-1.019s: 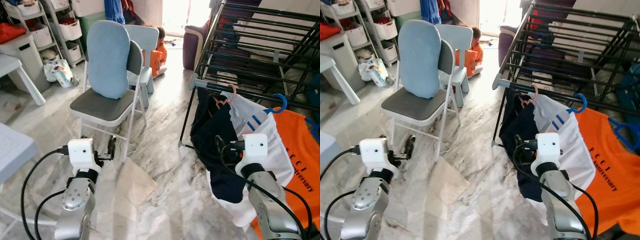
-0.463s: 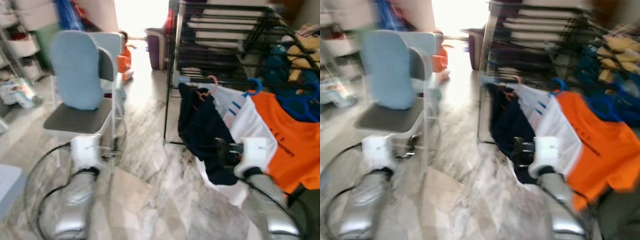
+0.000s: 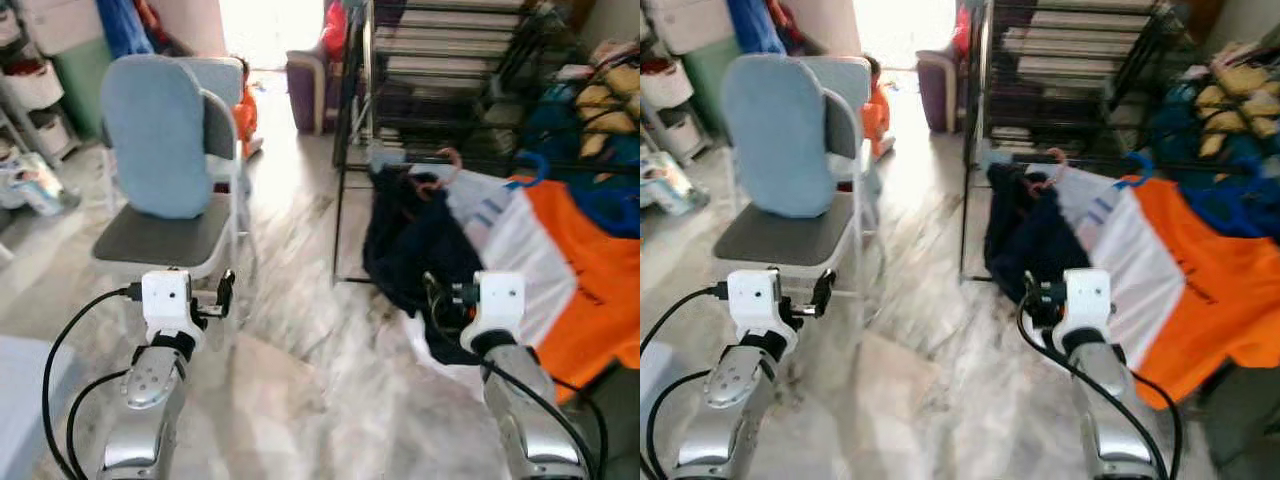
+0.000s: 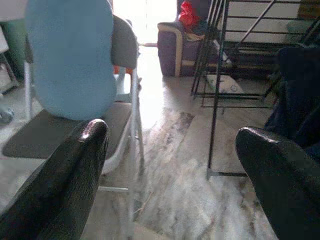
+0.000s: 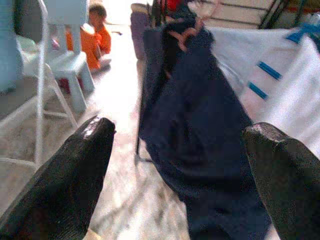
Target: Hang hanger
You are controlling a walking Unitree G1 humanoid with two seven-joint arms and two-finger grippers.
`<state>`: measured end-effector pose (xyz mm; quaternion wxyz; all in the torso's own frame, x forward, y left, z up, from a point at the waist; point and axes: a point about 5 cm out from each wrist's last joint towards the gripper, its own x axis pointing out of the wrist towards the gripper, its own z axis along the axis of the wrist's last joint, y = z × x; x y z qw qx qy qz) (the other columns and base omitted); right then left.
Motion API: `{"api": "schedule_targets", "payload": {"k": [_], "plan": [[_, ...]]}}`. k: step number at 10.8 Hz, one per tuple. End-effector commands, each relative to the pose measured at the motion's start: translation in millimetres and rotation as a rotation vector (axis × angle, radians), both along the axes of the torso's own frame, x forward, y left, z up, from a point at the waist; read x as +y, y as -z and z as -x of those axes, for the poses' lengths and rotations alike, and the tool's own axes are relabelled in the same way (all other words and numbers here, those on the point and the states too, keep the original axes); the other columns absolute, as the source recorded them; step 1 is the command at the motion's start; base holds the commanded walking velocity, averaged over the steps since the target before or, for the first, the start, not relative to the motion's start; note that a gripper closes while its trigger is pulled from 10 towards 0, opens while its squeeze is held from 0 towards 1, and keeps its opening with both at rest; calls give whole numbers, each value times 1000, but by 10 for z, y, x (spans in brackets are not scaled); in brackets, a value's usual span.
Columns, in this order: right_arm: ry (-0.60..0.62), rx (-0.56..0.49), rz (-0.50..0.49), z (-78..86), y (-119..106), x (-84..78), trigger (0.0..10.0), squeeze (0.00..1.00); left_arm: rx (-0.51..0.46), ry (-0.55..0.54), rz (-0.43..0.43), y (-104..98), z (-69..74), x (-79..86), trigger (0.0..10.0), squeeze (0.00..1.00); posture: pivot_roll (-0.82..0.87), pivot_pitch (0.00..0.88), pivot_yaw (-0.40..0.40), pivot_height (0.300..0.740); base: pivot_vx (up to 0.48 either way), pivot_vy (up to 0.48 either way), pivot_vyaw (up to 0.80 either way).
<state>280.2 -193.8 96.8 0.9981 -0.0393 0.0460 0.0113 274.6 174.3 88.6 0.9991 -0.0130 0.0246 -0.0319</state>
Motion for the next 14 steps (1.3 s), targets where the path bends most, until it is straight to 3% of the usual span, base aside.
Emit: {"api": "schedule_targets", "payload": {"k": [1,3,5,7,11,14], "plan": [[11,23,1,32,57,-6,10000,0,6,8,-14,6,17,-3,10000,0,-124,0,27,740,0,409,0],[31,31,23,56,72,-36,10000,0,-7,38,-31,-11,18,-35,10000,0,-128,0,34,740,0,204,0],[65,49,28,69,98,-83,10000,0,-20,93,6,-32,31,-89,10000,0,-130,0,38,740,0,0,0],[97,69,97,53,122,-144,10000,0,-32,170,23,-79,18,-169,10000,0,-124,0,45,740,0,0,0],[186,62,80,61,141,-158,10000,0,-43,185,30,-106,6,-154,10000,0,-131,0,48,740,0,0,0],[138,65,98,100,129,-99,10000,0,-28,226,67,-67,63,-274,10000,0,-140,0,50,740,0,0,0]]}}
